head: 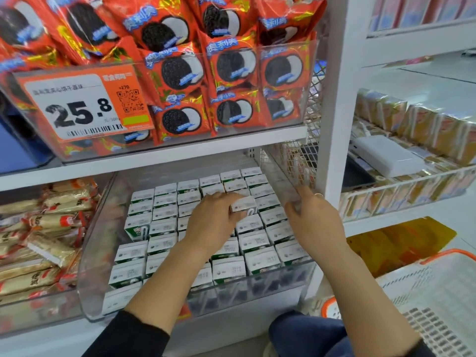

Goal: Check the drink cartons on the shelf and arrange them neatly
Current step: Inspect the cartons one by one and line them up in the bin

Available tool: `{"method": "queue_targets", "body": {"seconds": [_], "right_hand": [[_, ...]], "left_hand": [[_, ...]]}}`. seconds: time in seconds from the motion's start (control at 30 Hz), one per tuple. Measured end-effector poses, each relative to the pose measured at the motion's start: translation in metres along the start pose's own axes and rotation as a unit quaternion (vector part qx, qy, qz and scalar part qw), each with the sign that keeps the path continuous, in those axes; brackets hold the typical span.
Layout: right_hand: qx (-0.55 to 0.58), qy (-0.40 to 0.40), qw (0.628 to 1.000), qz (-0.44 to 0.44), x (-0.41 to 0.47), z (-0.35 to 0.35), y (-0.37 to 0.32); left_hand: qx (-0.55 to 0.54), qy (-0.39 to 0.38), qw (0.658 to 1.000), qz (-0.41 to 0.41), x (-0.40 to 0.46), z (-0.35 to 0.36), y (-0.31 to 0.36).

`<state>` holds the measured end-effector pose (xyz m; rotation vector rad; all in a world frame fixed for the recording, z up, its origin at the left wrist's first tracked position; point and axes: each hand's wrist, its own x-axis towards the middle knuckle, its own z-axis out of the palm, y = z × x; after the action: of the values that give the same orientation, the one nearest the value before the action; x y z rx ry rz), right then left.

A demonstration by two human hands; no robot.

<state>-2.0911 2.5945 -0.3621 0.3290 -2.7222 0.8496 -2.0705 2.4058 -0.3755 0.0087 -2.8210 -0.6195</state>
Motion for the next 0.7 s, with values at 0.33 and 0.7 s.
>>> {"method": "queue_targets", "body": {"seconds": [0.33,0.7], "right_hand": [[0.03,-0.016,0.999,-0.007,-0.002,-0.002,0.003],[-0.004,0.003,1.0,0.016,-0.001,-0.001,-0.001]], "left_hand": [[0.072,-0.076,0.993,-0.049,0.035,-0.015,-0.011],[0.191,-0.122,0.973,-0.036,0.063,-0.01,-0.008]]}}
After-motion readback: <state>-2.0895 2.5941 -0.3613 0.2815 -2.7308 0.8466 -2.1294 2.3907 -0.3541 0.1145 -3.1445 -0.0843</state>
